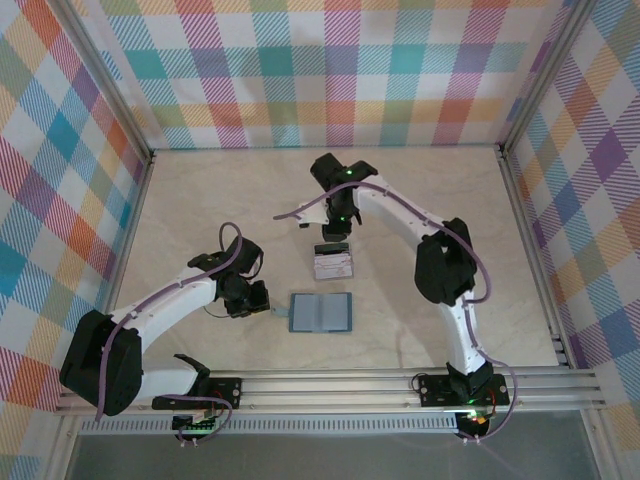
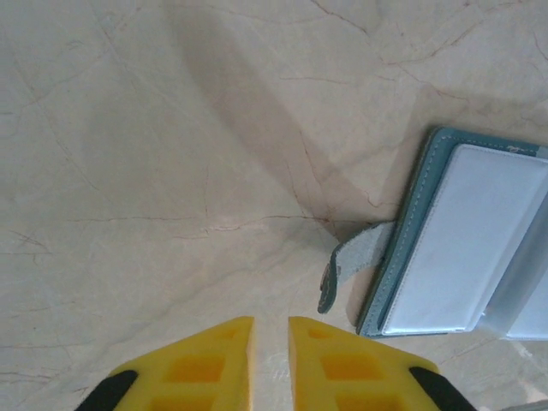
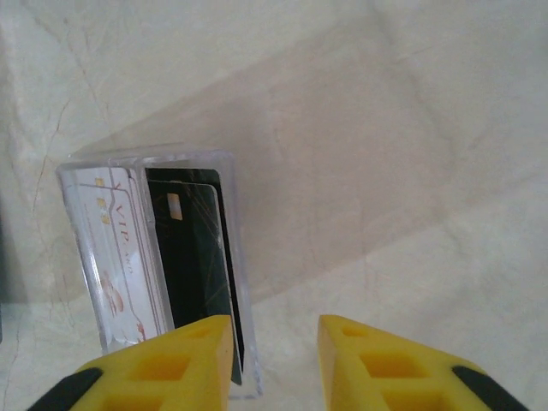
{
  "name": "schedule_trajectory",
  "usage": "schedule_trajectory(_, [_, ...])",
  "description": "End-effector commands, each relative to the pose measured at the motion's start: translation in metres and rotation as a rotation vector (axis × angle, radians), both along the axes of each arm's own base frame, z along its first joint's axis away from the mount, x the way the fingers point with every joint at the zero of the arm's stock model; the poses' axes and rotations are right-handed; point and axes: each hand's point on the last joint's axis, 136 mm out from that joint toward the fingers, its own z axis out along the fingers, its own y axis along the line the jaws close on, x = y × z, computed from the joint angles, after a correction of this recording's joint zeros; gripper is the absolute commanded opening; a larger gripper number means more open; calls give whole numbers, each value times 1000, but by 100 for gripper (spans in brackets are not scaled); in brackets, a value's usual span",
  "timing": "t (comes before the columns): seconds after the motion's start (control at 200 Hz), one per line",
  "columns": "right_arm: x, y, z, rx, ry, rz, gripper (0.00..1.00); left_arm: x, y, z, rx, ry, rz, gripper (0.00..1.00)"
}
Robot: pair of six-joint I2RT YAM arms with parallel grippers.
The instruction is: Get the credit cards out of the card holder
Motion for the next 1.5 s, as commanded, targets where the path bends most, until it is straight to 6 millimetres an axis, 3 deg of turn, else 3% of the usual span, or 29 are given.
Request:
schedule_trajectory(0.0, [8, -1, 45, 130, -111, -91, 38, 15, 12, 3, 57, -65, 9, 25])
schedule_trajectory(0.13, [8, -18, 57, 230, -175, -232, 58, 35, 25, 11, 148, -147, 28, 56])
schedule_trajectory(0.17, [8, -26, 61, 264, -198, -283, 70, 43, 30, 14, 182, -179, 34, 65])
schedule_trajectory(0.2, [8, -32, 65, 289, -221, -322, 80, 49, 35, 18, 212, -206, 40, 83])
schedule_trajectory(0.245, [6, -45, 65, 314, -244, -385, 99, 59, 41, 23, 251, -238, 53, 97])
schedule_trajectory(0.26, [6, -49, 65, 323, -250, -406, 100, 61, 43, 25, 263, -249, 55, 100])
schedule_trajectory(0.475, [-6, -127, 47, 420, -305, -729, 100, 100, 85, 46, 506, -391, 113, 100])
schedule_trajectory(0.705, [-12, -223, 2, 604, -354, -1114, 100, 128, 146, 48, 737, -492, 251, 100])
schedule_trajectory(0.865, [-3, -273, -24, 793, -398, -1332, 100, 160, 153, 61, 742, -675, 262, 100])
schedule_trajectory(1.065, [21, -280, -21, 858, -473, -1316, 100, 193, 146, 53, 614, -918, 223, 100])
schedule_trajectory(1.18, [29, -278, -24, 905, -463, -1314, 100, 202, 153, 43, 576, -949, 227, 100])
schedule_trajectory(1.275, [33, -280, -29, 938, -463, -1316, 100, 204, 158, 32, 494, -939, 230, 100])
schedule_trajectory(1.495, [28, -280, -35, 976, -455, -1285, 100, 203, 136, 30, 404, -1009, 123, 100])
